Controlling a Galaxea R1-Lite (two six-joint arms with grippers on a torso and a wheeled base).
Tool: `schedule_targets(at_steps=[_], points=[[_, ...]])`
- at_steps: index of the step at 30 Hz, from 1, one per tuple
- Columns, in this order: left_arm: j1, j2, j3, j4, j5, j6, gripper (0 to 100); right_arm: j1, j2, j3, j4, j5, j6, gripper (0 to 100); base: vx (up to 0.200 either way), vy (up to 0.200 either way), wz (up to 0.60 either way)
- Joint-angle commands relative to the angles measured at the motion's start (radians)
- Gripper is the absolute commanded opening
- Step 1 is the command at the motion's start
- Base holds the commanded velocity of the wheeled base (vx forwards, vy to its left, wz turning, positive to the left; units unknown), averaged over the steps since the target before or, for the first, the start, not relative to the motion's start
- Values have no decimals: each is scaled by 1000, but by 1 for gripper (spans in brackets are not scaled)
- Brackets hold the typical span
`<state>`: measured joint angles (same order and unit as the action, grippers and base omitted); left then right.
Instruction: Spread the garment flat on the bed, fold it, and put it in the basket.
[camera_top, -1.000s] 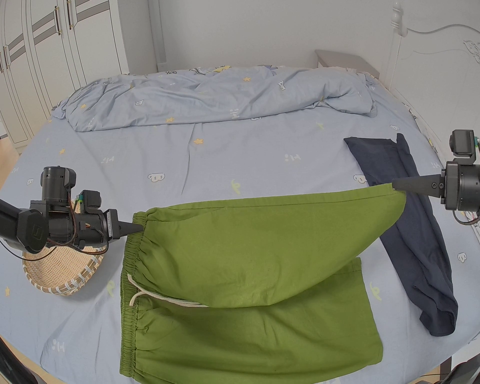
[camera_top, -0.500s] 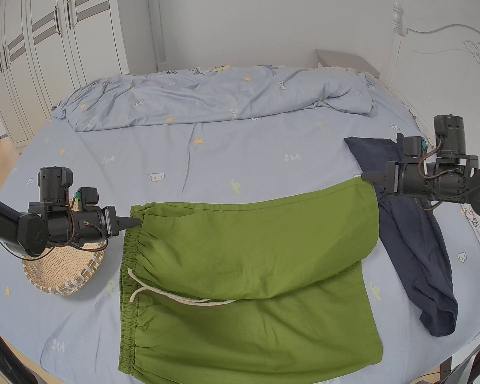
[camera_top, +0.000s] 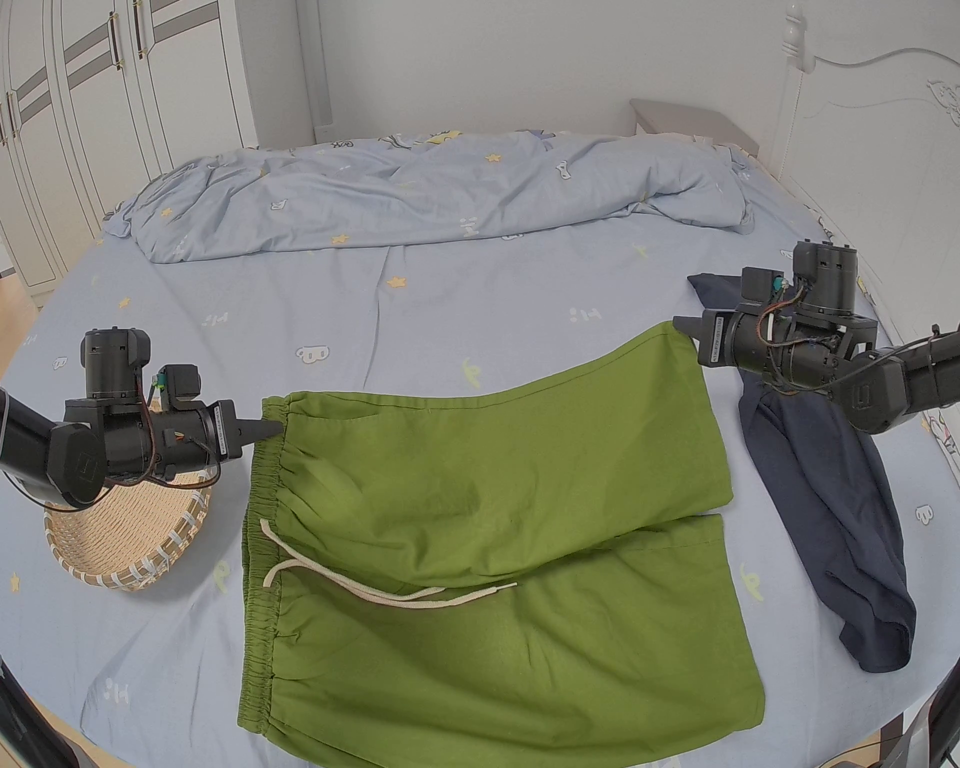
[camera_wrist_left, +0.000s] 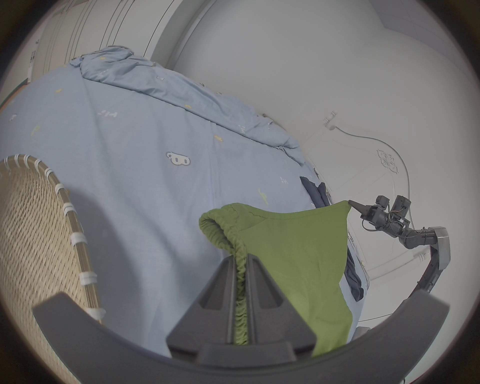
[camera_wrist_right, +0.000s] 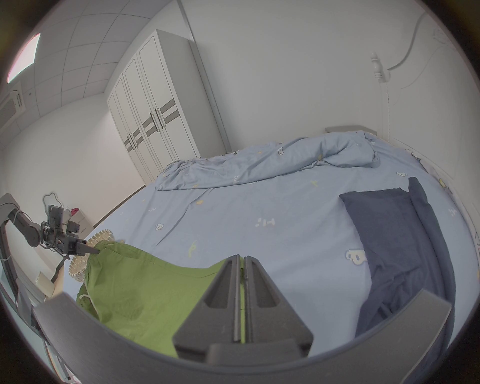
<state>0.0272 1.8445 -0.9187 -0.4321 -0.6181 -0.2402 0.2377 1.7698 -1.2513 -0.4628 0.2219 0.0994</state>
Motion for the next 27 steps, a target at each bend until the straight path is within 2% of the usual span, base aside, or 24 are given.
schedule_targets(at_steps=[1, 16, 27], points=[[23, 47, -32, -19, 0, 1, 0, 5, 135, -116, -2, -16, -3, 0, 0, 0, 0], [76, 136, -103, -22, 1, 1, 0, -20, 304, -323, 9, -19, -3, 0, 0, 0, 0], [88, 182, -158, -22, 1, 1, 0, -38, 387, -487, 82, -19, -4, 0, 0, 0, 0]])
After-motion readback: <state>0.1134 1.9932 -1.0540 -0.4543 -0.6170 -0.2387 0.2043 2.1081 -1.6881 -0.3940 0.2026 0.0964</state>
